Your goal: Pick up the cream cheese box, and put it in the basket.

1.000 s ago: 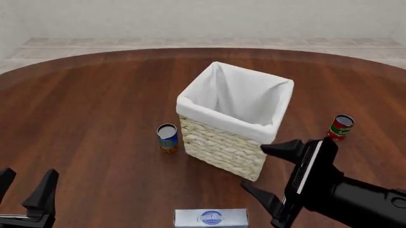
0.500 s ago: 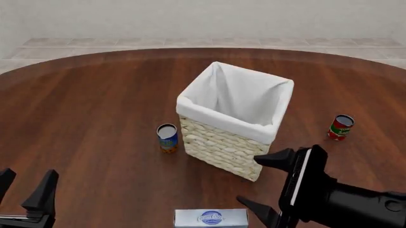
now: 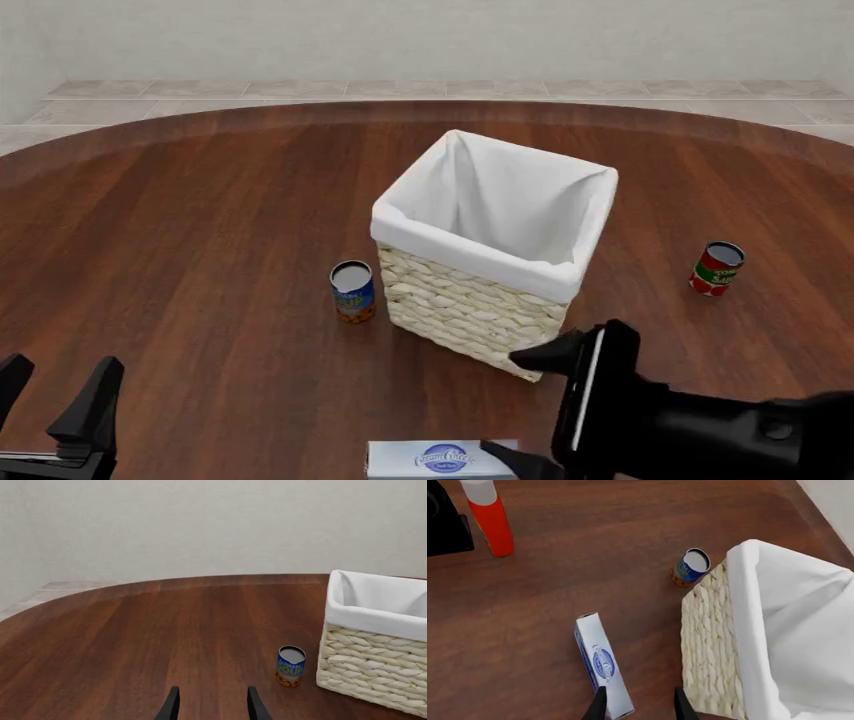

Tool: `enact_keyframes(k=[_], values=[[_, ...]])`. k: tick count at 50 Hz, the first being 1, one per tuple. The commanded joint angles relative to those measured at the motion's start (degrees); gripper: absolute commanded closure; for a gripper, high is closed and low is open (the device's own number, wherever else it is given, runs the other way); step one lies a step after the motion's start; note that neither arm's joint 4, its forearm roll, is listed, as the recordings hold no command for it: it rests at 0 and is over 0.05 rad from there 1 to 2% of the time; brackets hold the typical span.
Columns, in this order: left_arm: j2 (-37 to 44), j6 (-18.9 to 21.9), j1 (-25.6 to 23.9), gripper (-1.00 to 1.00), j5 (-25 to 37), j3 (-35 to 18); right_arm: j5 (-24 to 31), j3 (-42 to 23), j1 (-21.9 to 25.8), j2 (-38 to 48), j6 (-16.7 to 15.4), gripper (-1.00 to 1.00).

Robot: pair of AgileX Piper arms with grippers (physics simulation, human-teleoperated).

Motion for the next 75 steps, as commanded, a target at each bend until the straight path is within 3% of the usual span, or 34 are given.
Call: enact_keyframes(k=[1, 28, 53, 75], values=[[0.7, 0.1, 0.0, -1.0, -0.5, 0.0, 0.6, -0.4, 2.5, 3.2, 0.2, -1.0], [2.8, 0.1, 0.1, -1.0, -2.5, 0.1, 3.6, -2.5, 4.3, 7.1, -1.7, -1.0], [2.2, 0.1, 0.0, -1.0, -2.0, 0.0, 7.3, -5.2, 1.8, 10.1, -7.0, -1.0], [2.4, 0.1, -0.1, -1.0, -2.3, 0.0, 7.7, -4.4, 3.2, 11.4, -7.1, -1.0]])
